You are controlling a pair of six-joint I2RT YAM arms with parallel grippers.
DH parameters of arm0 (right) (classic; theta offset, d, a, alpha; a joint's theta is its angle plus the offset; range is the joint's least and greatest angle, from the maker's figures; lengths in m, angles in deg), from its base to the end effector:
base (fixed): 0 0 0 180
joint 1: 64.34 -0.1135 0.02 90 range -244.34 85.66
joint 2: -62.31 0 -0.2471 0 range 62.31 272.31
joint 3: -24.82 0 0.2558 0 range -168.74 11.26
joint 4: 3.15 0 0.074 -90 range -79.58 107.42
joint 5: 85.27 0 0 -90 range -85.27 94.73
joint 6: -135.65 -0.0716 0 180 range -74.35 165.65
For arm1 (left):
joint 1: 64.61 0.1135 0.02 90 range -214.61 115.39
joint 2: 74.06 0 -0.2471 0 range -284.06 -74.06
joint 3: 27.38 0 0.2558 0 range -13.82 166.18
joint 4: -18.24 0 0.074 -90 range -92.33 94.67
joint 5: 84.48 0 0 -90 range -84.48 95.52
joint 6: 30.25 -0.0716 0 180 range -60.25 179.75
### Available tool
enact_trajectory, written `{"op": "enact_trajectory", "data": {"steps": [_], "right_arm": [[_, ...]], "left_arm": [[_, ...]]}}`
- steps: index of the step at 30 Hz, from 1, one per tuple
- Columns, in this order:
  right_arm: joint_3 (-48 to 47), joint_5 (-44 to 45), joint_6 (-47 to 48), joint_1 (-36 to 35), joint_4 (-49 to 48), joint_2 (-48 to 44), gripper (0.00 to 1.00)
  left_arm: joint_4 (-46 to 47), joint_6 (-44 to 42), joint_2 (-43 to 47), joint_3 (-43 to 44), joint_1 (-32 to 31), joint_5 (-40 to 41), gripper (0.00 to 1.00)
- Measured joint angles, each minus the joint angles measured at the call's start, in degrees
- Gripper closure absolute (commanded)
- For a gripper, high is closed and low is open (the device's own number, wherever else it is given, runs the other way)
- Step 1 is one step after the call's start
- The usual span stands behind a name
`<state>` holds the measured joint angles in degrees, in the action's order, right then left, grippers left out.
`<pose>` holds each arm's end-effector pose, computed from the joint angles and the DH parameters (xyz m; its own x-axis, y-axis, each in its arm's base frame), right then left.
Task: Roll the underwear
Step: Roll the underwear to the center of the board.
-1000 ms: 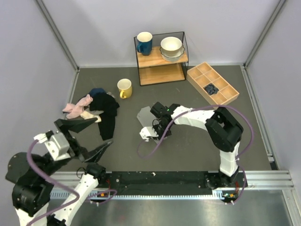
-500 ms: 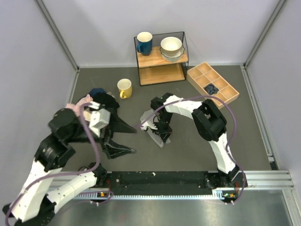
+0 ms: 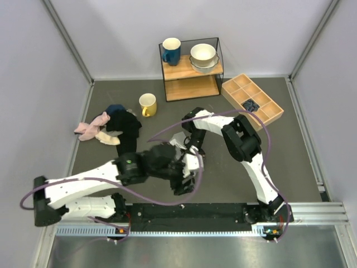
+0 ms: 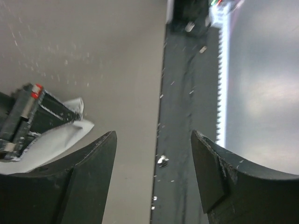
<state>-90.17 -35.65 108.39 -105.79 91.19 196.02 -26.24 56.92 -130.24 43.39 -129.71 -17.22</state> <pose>0.2561 0.2881 0.0917 -0.0367 -0.9359 -0.3505 -0.7569 -0.2030 0.6212 0.0808 -0.2397 0.3134 -0.1613 0.4556 -0.8754 0.9868 0.0619 -0.1496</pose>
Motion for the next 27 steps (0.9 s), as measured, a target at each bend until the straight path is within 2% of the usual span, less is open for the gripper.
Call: {"op": "enact_trajectory", "data": {"steps": [4,11,17,23,27], "right_arm": [[-0.11,-0.31,0.02,0.15,0.2,0.11,0.96],[-1.73,-1.42,-0.04,0.76,1.88,1.81,0.96],[-1.88,-1.9,-0.52,1.07,2.1,2.12,0.96],[-1.88,-1.99,-0.83,1.14,2.1,2.16,0.96],[-1.88,-2.08,-0.87,1.25,2.1,2.23,0.96]], "left_arm": [[6.23,-4.33,-8.26,-8.0,-4.74,9.86,0.31],[18.8,-12.24,-14.36,-16.39,-6.21,19.34,0.29],[30.86,-16.46,-21.57,-19.93,-6.21,26.45,0.32],[36.89,-19.23,-30.32,-20.2,-6.19,33.27,0.32],[39.34,-20.06,-30.88,-20.37,-6.25,36.04,0.34]]}}
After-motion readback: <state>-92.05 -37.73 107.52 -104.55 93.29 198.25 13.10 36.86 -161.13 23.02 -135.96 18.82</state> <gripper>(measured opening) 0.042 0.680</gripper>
